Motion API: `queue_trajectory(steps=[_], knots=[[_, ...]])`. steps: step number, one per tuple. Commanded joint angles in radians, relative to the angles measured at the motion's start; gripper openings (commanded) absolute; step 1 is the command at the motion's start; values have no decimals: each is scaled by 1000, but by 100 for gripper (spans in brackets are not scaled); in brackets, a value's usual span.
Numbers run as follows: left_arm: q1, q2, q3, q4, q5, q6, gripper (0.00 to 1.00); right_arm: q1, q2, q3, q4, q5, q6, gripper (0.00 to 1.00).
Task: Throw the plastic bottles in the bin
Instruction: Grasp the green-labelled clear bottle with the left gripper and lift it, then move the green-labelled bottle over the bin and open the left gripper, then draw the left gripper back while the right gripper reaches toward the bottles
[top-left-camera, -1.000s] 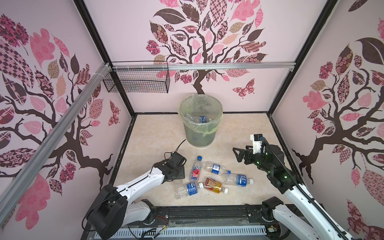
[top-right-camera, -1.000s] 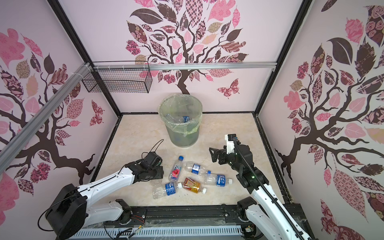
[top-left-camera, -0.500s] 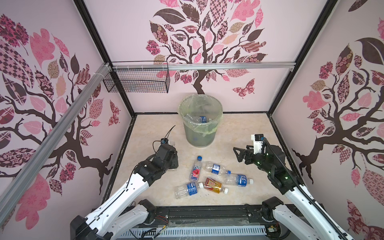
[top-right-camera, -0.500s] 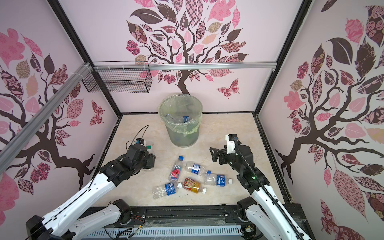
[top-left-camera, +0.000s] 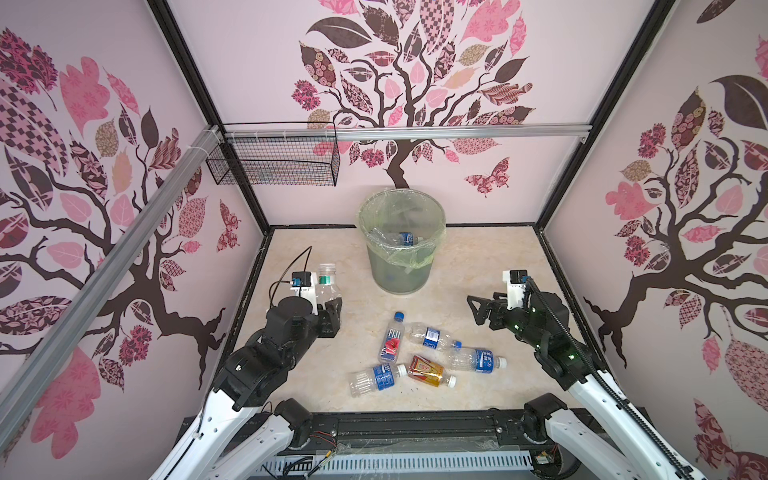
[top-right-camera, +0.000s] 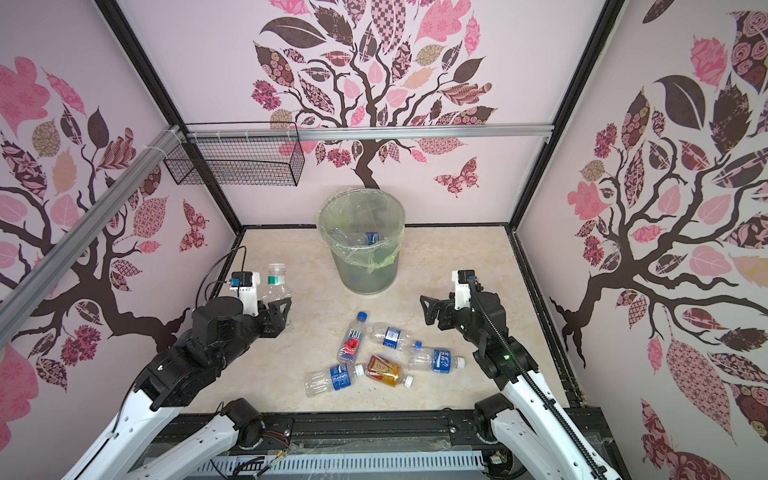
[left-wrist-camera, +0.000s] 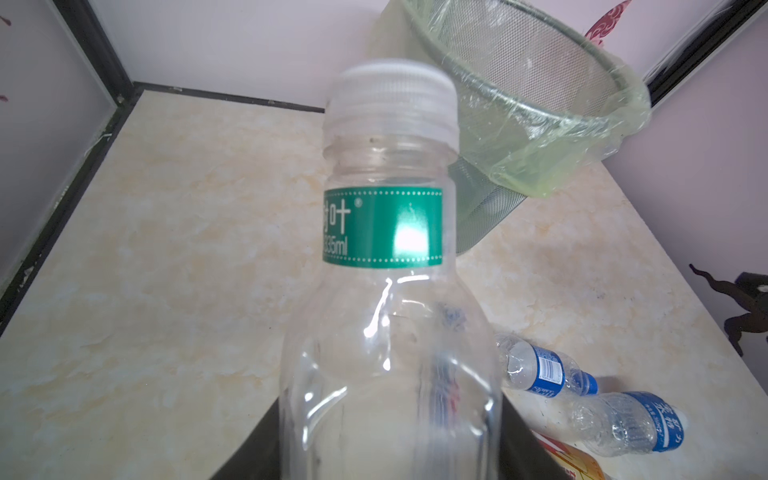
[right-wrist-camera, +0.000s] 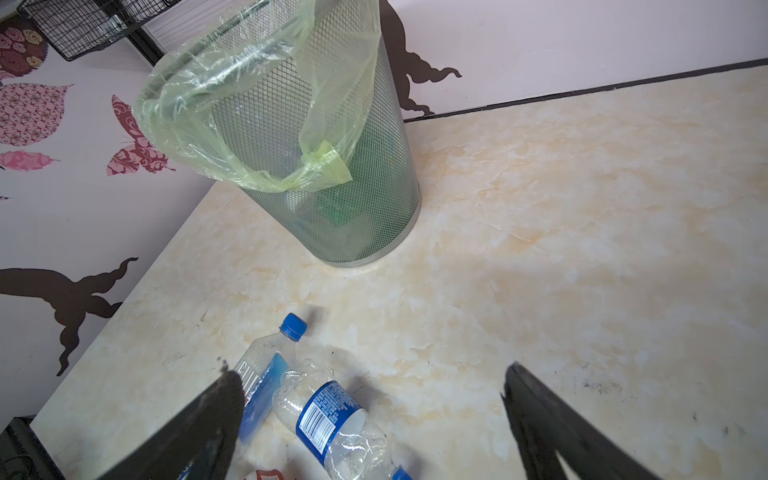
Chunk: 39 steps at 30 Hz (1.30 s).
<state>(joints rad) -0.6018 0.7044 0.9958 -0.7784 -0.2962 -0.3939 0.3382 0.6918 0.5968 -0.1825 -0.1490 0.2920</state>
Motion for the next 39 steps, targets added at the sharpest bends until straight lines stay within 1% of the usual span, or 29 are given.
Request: queue_trajectory(steps=[1, 4, 6, 8, 9, 10, 11, 12, 13, 14, 15, 16, 18, 22, 24, 27, 29, 32, 35, 39], knots=[[4, 72, 124, 102, 29, 69, 49, 0, -5, 2, 18, 8, 12, 100], [14, 230, 280, 173, 67, 121, 49, 1, -6, 2, 19, 6, 17, 100], [47, 385, 430, 206, 99, 109, 48, -1, -11, 2, 19, 6, 19, 100], [86, 580, 639, 209, 226, 66, 48, 1, -15, -5, 21, 9, 27, 100], [88, 666, 737, 202, 254, 63, 50, 0, -15, -5, 16, 10, 29, 100], [89, 769, 848, 177, 266, 66, 57, 1, -17, -3, 10, 8, 29, 100], [91, 869, 990, 127, 273, 88, 68, 0, -20, -4, 5, 8, 29, 100], [93, 953, 1082, 67, 265, 112, 77, 1, -24, -4, -1, 10, 26, 100], [96, 1035, 1192, -11, 233, 121, 87, 0, -27, -3, -11, 11, 22, 100], [100, 1106, 1295, -81, 205, 129, 92, 0, -31, 0, -20, 16, 17, 100], [103, 1147, 1348, -124, 197, 139, 95, 0, -34, 1, -28, 18, 13, 100], [105, 1161, 1364, -149, 181, 148, 96, 0, -37, 3, -33, 20, 8, 100], [105, 1116, 1272, -108, 175, 163, 98, 1, -36, 8, -38, 24, 4, 100], [109, 870, 881, 113, 201, 196, 98, 0, 1, 24, -27, 8, 4, 100], [115, 759, 745, 152, 186, 207, 98, 1, 41, 47, -34, -6, 1, 100], [130, 624, 597, 129, 149, 233, 98, 0, 119, 103, -87, -1, -43, 100], [134, 536, 506, 96, 104, 254, 98, 1, 164, 143, -133, 25, -87, 100], [137, 404, 365, 64, 56, 265, 98, 1, 204, 192, -184, 78, -118, 99], [139, 268, 210, 53, 26, 236, 98, 0, 235, 228, -228, 114, -160, 97], [139, 120, 35, 26, 17, 182, 98, 19, 292, 282, -311, 160, -239, 92]])
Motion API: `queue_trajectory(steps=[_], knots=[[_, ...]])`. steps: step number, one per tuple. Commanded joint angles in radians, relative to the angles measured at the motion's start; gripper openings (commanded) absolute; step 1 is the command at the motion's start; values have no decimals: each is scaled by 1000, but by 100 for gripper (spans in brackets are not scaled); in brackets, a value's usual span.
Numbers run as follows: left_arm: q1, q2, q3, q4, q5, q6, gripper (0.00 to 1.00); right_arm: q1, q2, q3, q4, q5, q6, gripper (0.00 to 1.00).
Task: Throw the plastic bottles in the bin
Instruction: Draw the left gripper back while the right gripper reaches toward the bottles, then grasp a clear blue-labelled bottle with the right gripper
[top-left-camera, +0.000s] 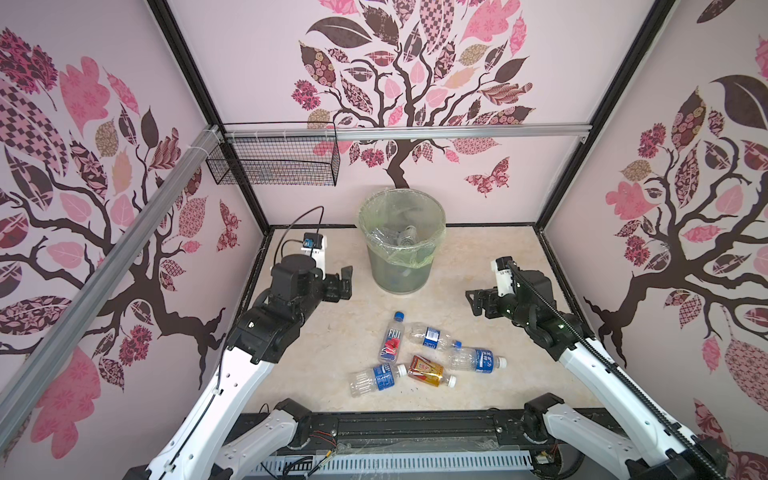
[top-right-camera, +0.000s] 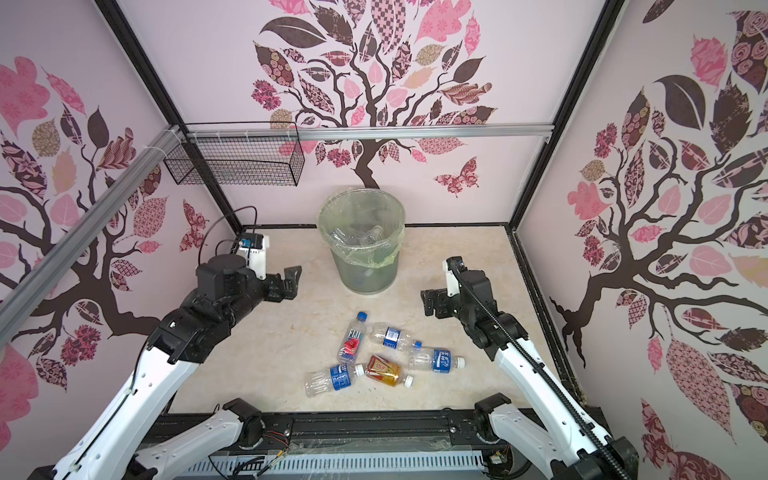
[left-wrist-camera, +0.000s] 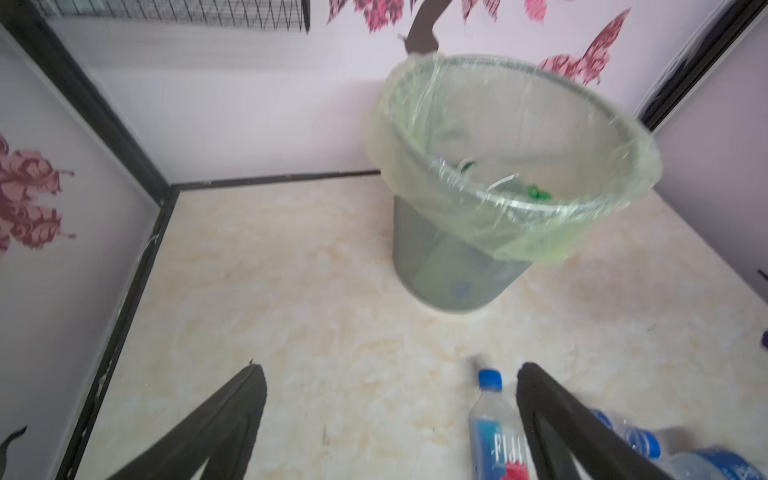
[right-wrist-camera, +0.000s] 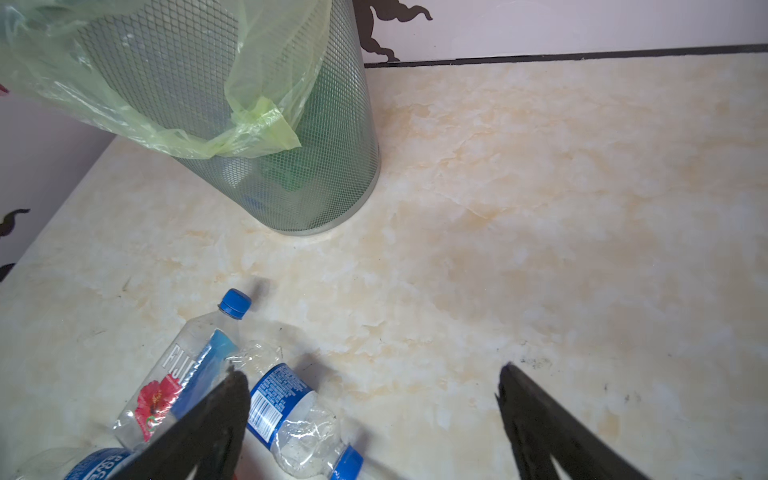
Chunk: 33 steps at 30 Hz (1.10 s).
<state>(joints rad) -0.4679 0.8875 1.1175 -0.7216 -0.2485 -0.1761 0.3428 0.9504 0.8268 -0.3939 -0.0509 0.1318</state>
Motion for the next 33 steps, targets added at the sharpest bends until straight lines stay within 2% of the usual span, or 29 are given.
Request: queue_trajectory(steps=[1, 3, 5, 7, 10, 14, 16, 17, 25, 33], knots=[[5, -99, -126, -36, -28, -46, 98, 44, 49, 64, -118, 101, -107, 92], [5, -159, -189, -38, -18, -66, 98, 116, 86, 81, -148, 198, -181, 92], [5, -216, -242, -37, -10, -88, 98, 183, 141, 101, -206, 253, -291, 94], [5, -246, -274, -36, -4, -98, 98, 230, 197, 131, -270, 298, -346, 95], [5, -254, -285, -41, -1, -104, 98, 248, 256, 191, -356, 297, -377, 93], [5, -242, -279, -41, 1, -101, 98, 266, 268, 203, -493, 201, -485, 93], [5, -241, -277, -36, 9, -102, 98, 321, 276, 168, -571, 234, -537, 96], [5, -242, -274, -34, 11, -102, 98, 345, 281, 155, -587, 252, -544, 96], [5, -266, -283, -30, 21, -100, 98, 375, 301, 166, -696, 89, -559, 91], [5, -277, -281, -22, 20, -103, 98, 425, 381, 97, -621, 97, -555, 88]])
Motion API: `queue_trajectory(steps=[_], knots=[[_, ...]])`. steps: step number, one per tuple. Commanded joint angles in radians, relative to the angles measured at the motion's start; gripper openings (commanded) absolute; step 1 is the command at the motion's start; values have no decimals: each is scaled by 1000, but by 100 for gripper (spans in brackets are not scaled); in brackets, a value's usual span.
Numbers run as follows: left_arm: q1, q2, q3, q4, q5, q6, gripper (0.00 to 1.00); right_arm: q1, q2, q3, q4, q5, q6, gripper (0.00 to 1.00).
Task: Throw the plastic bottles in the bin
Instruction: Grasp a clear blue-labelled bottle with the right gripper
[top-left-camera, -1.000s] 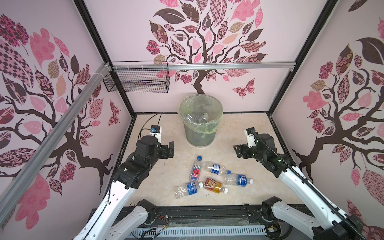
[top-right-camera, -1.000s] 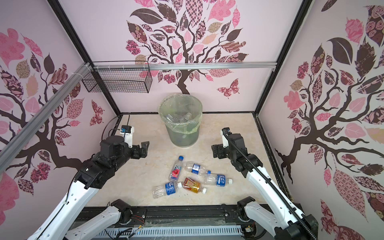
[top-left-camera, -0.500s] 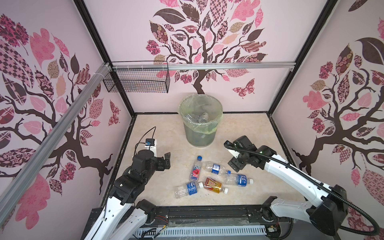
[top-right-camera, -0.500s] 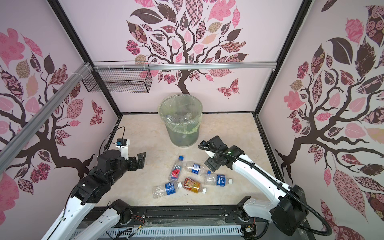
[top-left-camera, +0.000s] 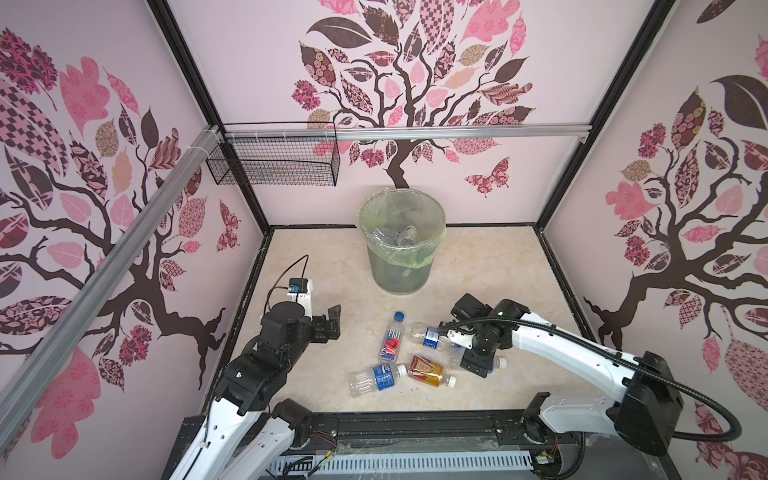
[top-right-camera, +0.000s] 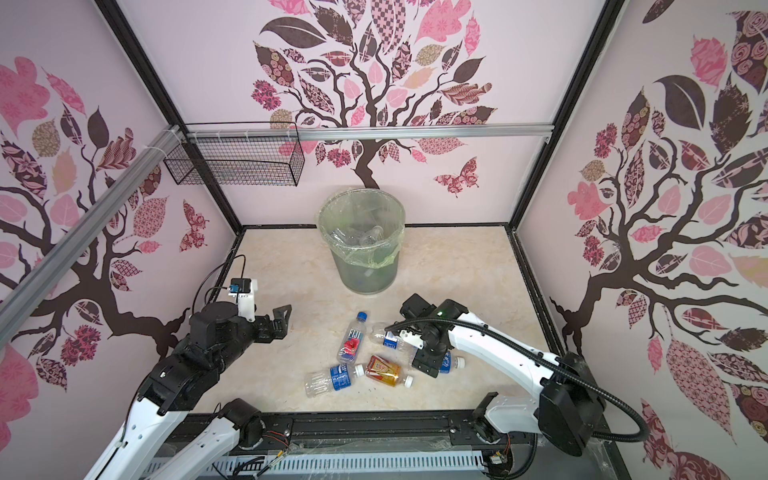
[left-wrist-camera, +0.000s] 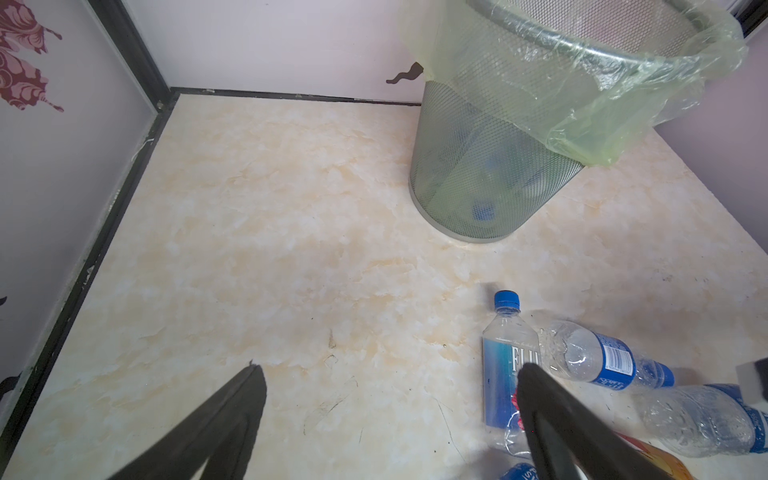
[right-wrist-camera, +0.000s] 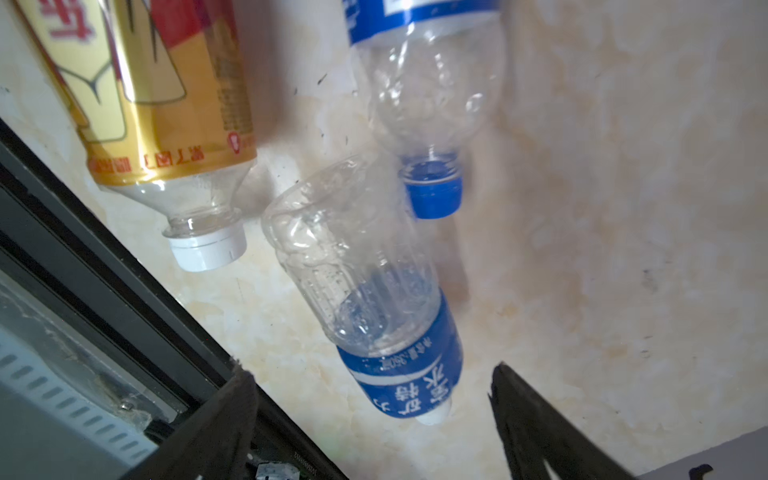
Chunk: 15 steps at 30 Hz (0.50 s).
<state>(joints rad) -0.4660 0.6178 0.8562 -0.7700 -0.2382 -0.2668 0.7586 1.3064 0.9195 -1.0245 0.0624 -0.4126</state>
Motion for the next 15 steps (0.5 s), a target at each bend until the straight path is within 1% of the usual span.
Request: queue_trajectory(steps=[1, 4, 9, 15], knots=[[3, -6, -18, 24, 10, -12, 98, 10, 31, -2, 25, -17, -13, 87], [3, 0, -18, 23, 10, -11, 98, 10, 43, -24, 68, -4, -18, 85], [3, 13, -18, 29, 13, -13, 98, 14, 65, -52, 131, 27, -23, 85], [3, 28, -12, 31, 19, -13, 98, 28, 101, -65, 159, 54, -26, 86]])
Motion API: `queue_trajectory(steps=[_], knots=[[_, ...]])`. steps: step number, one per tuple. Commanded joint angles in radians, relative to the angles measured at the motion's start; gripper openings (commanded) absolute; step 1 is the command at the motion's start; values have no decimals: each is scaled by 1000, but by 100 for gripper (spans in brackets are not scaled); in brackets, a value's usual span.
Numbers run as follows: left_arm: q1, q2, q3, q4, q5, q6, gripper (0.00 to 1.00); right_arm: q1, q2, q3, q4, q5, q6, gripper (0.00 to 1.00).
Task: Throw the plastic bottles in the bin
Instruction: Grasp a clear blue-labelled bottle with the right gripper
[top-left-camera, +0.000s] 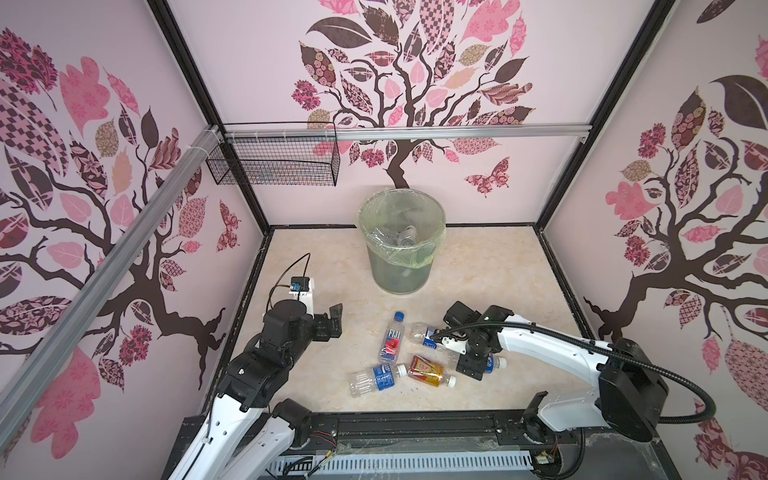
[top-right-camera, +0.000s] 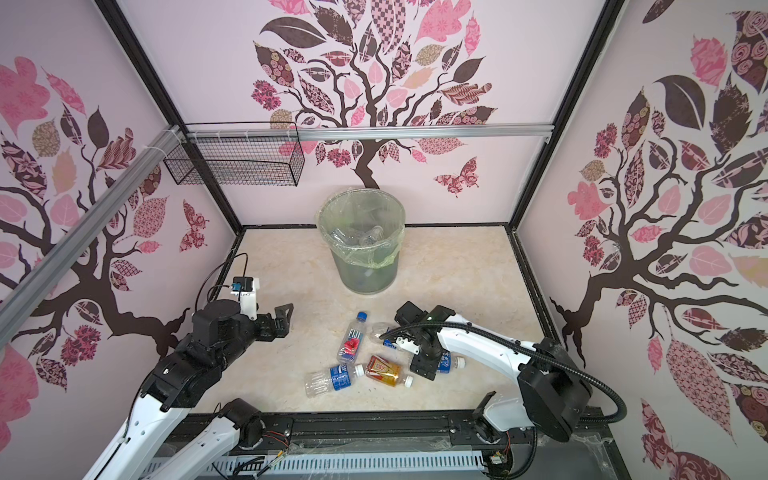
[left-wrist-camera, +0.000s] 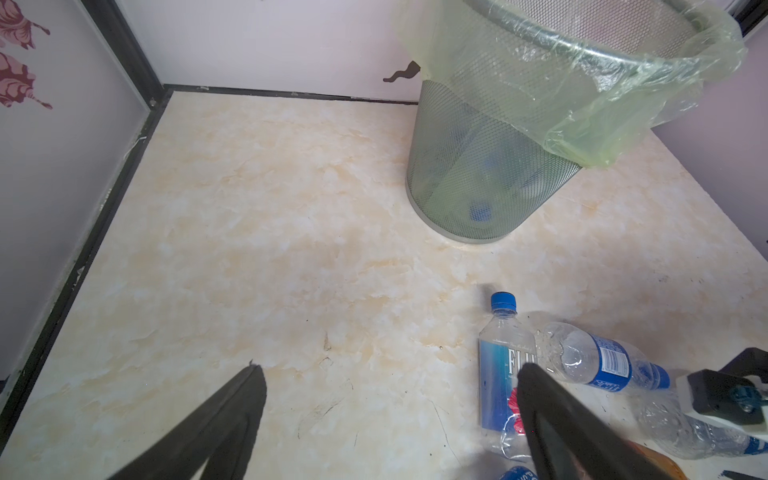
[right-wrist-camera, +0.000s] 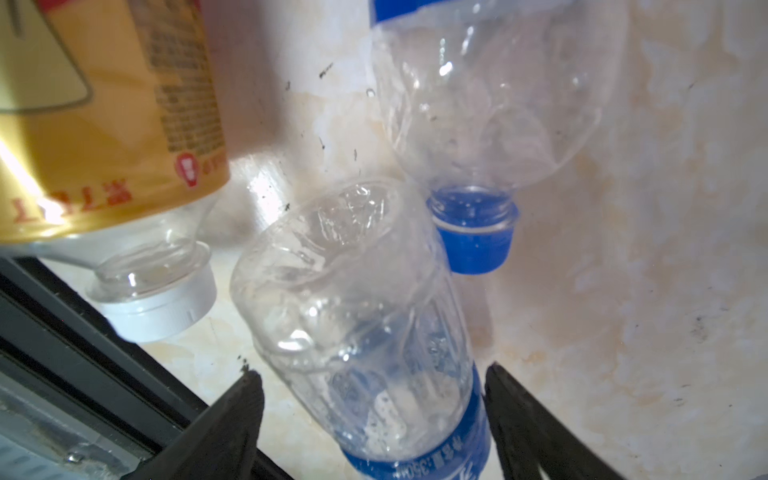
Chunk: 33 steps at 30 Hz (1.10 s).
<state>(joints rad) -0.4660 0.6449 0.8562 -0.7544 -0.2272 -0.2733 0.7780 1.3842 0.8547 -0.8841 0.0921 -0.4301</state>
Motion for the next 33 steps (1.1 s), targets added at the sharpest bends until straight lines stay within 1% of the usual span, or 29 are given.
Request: queue_trajectory(steps=[1, 8, 11, 15, 19, 24, 27, 30, 33], knots=[[3, 1, -12, 16, 7, -7, 98, 10, 28, -2, 24, 26, -7, 86], [3, -6, -11, 11, 11, -4, 98, 20, 76, -8, 29, 50, 14, 84], [3, -14, -8, 10, 11, -1, 98, 21, 86, -11, 39, 34, 16, 84], [3, -14, -5, 3, 8, 8, 98, 24, 107, -20, 50, 44, 18, 83], [3, -17, -2, -2, 1, 11, 98, 24, 121, -15, 51, 40, 17, 77], [3, -25, 1, -6, -8, 14, 98, 27, 128, -14, 57, 56, 23, 75], [3, -27, 1, -9, -15, 16, 98, 29, 120, -10, 61, 62, 26, 70], [3, -25, 1, -10, -17, 16, 98, 29, 100, 6, 59, 68, 35, 62], [3, -24, 5, -9, -18, 16, 98, 29, 73, 31, 54, 88, 52, 62]])
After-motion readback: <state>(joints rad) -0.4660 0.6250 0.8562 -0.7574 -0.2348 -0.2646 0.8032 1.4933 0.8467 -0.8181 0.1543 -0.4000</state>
